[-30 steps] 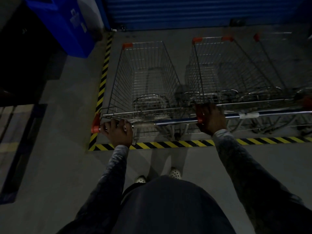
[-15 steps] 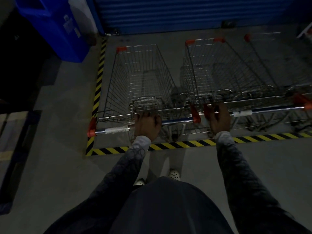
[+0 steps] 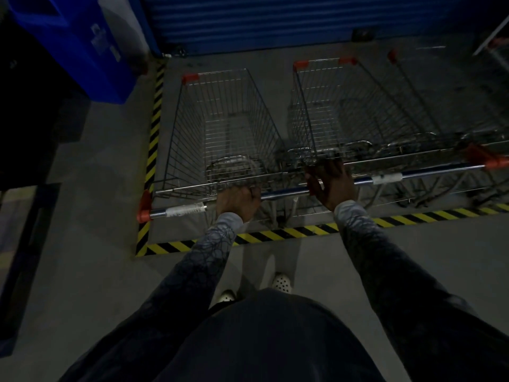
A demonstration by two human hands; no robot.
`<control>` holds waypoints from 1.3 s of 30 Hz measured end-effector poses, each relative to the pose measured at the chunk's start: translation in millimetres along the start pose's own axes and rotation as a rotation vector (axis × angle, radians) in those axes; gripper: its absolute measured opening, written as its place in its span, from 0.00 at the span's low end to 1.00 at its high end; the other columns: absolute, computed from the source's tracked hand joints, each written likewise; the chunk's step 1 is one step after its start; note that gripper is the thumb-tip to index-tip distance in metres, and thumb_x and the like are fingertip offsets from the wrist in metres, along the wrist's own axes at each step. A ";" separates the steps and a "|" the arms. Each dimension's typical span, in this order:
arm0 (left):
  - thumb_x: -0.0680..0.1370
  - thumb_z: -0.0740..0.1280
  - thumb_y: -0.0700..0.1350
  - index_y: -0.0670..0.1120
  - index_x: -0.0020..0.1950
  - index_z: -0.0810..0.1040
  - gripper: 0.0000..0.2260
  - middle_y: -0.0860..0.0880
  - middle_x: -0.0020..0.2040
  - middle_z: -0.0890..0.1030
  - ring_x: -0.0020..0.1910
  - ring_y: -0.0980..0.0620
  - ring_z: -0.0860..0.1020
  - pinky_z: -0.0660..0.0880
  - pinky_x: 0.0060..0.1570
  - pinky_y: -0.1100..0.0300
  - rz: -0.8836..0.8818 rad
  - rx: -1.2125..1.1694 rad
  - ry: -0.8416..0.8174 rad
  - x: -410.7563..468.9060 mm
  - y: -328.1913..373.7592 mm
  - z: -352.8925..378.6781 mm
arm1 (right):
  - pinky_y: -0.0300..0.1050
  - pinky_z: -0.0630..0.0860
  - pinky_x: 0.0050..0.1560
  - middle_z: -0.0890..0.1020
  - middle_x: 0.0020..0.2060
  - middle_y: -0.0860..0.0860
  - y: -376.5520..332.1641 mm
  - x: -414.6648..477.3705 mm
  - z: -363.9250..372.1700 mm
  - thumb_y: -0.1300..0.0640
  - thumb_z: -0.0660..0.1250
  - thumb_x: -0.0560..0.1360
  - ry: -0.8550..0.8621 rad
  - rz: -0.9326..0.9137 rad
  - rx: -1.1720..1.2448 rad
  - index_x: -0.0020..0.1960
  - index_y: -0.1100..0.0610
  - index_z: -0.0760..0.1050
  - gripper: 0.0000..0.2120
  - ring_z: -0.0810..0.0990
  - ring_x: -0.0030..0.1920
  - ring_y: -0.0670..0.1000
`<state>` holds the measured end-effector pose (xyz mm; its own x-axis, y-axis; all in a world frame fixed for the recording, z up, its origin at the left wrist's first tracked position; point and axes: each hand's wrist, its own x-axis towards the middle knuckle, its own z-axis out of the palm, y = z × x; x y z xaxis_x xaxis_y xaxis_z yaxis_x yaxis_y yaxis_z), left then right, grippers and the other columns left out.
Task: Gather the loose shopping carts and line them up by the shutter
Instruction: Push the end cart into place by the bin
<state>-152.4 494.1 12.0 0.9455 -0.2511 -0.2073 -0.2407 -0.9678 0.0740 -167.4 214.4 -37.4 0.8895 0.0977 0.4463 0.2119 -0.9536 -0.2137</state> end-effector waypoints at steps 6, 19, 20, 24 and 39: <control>0.84 0.52 0.54 0.46 0.55 0.80 0.19 0.43 0.54 0.82 0.54 0.40 0.80 0.75 0.51 0.51 0.005 0.007 0.015 -1.4 2.6 -0.5 | 0.54 0.77 0.42 0.82 0.52 0.55 7.3 9.5 2.3 0.46 0.60 0.84 -0.046 -0.144 -0.038 0.61 0.56 0.82 0.18 0.78 0.55 0.60; 0.84 0.52 0.54 0.47 0.54 0.80 0.19 0.44 0.51 0.84 0.51 0.41 0.81 0.74 0.47 0.53 0.058 0.079 0.025 1.2 13.1 6.4 | 0.50 0.72 0.34 0.75 0.45 0.58 5.4 7.9 1.1 0.45 0.55 0.84 -0.048 -0.034 0.008 0.50 0.61 0.80 0.23 0.75 0.47 0.62; 0.84 0.52 0.54 0.47 0.55 0.80 0.19 0.44 0.51 0.83 0.51 0.41 0.81 0.74 0.47 0.53 0.071 0.084 0.021 1.5 13.3 8.4 | 0.51 0.73 0.35 0.75 0.45 0.59 5.2 7.1 -0.4 0.43 0.53 0.84 -0.051 -0.049 0.018 0.50 0.62 0.80 0.26 0.76 0.46 0.63; 0.83 0.52 0.56 0.46 0.53 0.80 0.20 0.44 0.51 0.83 0.50 0.41 0.81 0.71 0.43 0.54 0.059 0.070 0.020 3.6 13.0 12.4 | 0.52 0.78 0.36 0.76 0.46 0.61 3.6 7.5 -4.6 0.39 0.54 0.82 -0.057 -0.073 0.009 0.51 0.63 0.81 0.29 0.78 0.46 0.64; 0.84 0.52 0.54 0.48 0.54 0.78 0.17 0.45 0.50 0.84 0.48 0.41 0.81 0.78 0.47 0.51 0.112 0.110 0.042 3.7 12.4 10.2 | 0.47 0.71 0.35 0.74 0.49 0.56 -4.3 0.8 -0.6 0.35 0.59 0.77 -0.120 0.038 -0.152 0.62 0.56 0.79 0.29 0.69 0.56 0.59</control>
<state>-154.2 481.0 2.2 0.9190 -0.3589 -0.1631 -0.3659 -0.9306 -0.0138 -167.8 218.4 -35.6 0.9396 0.0849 0.3315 0.1213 -0.9885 -0.0907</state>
